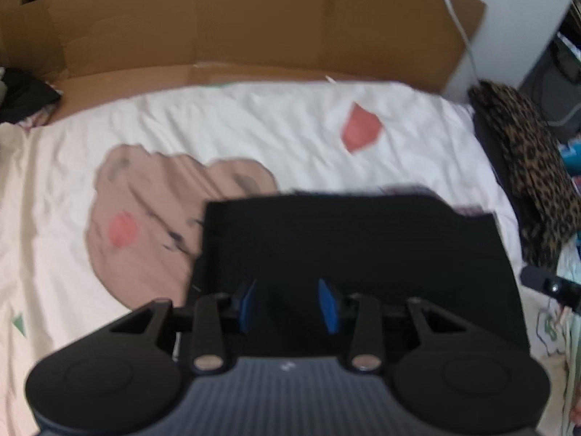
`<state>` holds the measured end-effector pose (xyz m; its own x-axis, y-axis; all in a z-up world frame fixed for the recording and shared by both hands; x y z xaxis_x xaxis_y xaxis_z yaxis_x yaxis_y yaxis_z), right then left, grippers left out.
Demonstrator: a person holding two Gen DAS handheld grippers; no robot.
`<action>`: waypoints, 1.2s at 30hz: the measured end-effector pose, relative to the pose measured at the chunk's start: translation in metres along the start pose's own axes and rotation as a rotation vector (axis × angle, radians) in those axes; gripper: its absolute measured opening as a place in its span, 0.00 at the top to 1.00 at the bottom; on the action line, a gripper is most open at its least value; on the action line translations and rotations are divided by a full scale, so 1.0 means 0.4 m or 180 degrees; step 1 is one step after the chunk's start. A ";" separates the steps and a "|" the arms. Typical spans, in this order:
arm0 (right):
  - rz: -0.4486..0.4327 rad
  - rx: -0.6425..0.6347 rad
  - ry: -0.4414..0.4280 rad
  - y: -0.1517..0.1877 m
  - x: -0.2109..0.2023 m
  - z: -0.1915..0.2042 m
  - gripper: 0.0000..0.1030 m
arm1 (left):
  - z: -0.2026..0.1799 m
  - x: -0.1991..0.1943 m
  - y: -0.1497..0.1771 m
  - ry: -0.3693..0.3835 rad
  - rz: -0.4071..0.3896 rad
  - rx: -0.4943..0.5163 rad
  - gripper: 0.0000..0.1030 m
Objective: Fold clothes
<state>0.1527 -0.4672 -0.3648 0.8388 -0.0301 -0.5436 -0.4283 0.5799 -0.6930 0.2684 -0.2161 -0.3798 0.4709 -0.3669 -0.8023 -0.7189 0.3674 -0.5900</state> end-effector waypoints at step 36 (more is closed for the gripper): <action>0.0166 -0.0586 0.0118 0.146 0.007 0.101 0.53 | -0.165 0.165 -0.042 -0.0132 0.0644 0.0471 0.60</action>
<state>0.1436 -0.4007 -0.3876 0.8024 -0.0357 -0.5958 -0.5280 0.4229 -0.7365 0.2779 -0.3028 -0.4167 0.3476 -0.2389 -0.9067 -0.7194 0.5522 -0.4213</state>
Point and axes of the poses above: each gripper's, at about its wrist camera, not at the fingertips, and x roughly the way its jaws point, z to its left, y to its underside, the point moved 5 cm from there along x, roughly the way its jaws point, and after that the axes turned 12 degrees about -z, right-handed, at the moved point
